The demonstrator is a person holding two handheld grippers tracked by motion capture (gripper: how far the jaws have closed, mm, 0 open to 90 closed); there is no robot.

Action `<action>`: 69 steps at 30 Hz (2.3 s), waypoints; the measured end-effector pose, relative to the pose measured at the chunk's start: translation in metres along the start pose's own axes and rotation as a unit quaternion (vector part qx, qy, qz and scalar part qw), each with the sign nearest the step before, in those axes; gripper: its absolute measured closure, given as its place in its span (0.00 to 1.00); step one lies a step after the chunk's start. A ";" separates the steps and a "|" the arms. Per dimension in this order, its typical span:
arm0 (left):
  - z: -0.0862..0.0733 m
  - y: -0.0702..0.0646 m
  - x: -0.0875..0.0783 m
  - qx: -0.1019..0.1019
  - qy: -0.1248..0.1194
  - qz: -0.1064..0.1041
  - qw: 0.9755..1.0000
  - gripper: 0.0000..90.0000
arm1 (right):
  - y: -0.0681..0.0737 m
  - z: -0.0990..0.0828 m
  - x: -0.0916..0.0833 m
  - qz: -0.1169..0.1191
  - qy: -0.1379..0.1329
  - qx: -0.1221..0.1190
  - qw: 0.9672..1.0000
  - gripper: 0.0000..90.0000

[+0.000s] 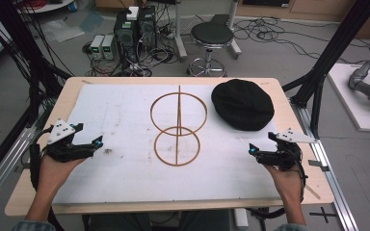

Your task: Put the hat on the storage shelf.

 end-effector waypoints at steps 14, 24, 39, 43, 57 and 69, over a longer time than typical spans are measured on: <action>0.002 0.004 0.006 -0.001 0.001 0.004 1.000 0.19 | -0.003 -0.006 -0.004 -0.002 0.002 -0.001 1.000 0.13; 0.005 0.002 0.009 0.000 -0.004 -0.002 1.000 0.19 | -0.005 -0.004 -0.011 -0.009 -0.007 -0.001 1.000 0.13; 0.005 0.002 0.007 0.001 -0.002 -0.001 1.000 0.19 | -0.021 0.000 -0.012 -0.026 -0.025 0.005 0.999 0.13; 0.005 0.002 0.008 0.003 -0.001 -0.002 1.000 0.19 | -0.029 0.004 -0.008 -0.031 -0.033 0.013 0.999 0.13; 0.003 0.002 0.009 -0.002 0.002 -0.005 1.000 0.19 | -0.055 0.032 0.015 -0.058 -0.071 0.014 0.996 0.13; 0.003 0.004 0.009 -0.003 0.002 -0.006 1.000 0.19 | -0.069 0.055 0.043 -0.071 -0.093 0.016 0.993 0.13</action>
Point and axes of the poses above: each handheld gripper's, and its own axes: x roughly forward along the jaws, z roughly out of its top, y roughly to its left, the point moved 8 cm from there along x, roughly forward along the jaws, and after that the axes turned 2 degrees about -x, right-handed, at the moved point
